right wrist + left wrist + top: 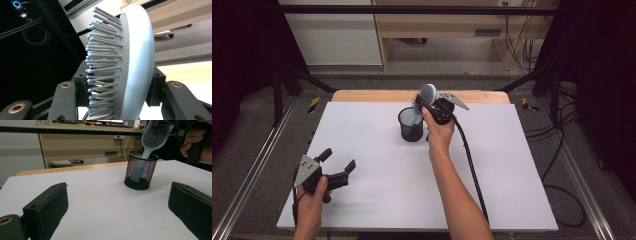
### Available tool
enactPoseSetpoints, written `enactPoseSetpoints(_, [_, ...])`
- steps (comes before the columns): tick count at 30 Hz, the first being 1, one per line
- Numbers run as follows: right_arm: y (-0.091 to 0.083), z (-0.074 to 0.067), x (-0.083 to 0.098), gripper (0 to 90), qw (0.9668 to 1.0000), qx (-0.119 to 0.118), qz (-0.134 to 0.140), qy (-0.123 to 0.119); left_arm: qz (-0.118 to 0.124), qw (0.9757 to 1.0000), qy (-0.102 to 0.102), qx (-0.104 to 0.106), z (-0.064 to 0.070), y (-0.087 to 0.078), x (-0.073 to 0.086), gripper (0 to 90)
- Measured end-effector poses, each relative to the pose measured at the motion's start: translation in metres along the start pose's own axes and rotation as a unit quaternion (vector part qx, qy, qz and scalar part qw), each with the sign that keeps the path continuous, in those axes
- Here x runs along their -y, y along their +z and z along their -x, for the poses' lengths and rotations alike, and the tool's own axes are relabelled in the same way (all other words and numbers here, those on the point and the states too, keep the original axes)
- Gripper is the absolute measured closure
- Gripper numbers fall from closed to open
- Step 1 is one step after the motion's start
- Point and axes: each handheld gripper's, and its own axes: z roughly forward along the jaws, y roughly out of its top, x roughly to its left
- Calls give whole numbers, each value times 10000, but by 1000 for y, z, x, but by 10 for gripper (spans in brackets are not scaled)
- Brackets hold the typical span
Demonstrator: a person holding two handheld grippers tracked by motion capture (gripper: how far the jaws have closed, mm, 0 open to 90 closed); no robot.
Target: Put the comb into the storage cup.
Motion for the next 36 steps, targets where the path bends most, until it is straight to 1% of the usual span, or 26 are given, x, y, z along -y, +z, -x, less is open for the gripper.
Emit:
enactPoseSetpoints(15, [0, 5, 3, 495, 10000, 35, -44, 60, -2, 10000, 5, 2, 0, 0, 0, 29])
enactPoseSetpoints(21, [-1, 8, 3, 490, 9999, 47, -59, 120, -15, 10000, 0, 8, 0, 0, 0, 29])
enactPoseSetpoints(28, [-3, 15, 3, 475, 9995, 93, -90, 279, -28, 10000, 24, 23, 1, 1, 0, 29])
enactPoseSetpoints(29, [-3, 15, 3, 474, 9995, 96, -93, 295, -31, 10000, 6, 51, 1, 1, 0, 29])
enactPoseSetpoints(31, [-3, 16, 3, 471, 9995, 98, -98, 292, -32, 10000, 14, 13, 0, 1, 0, 29])
enactPoseSetpoints(36, [-3, 17, 3, 465, 9994, 71, -126, 309, -34, 10000, 7, 50, 1, 1, 0, 29])
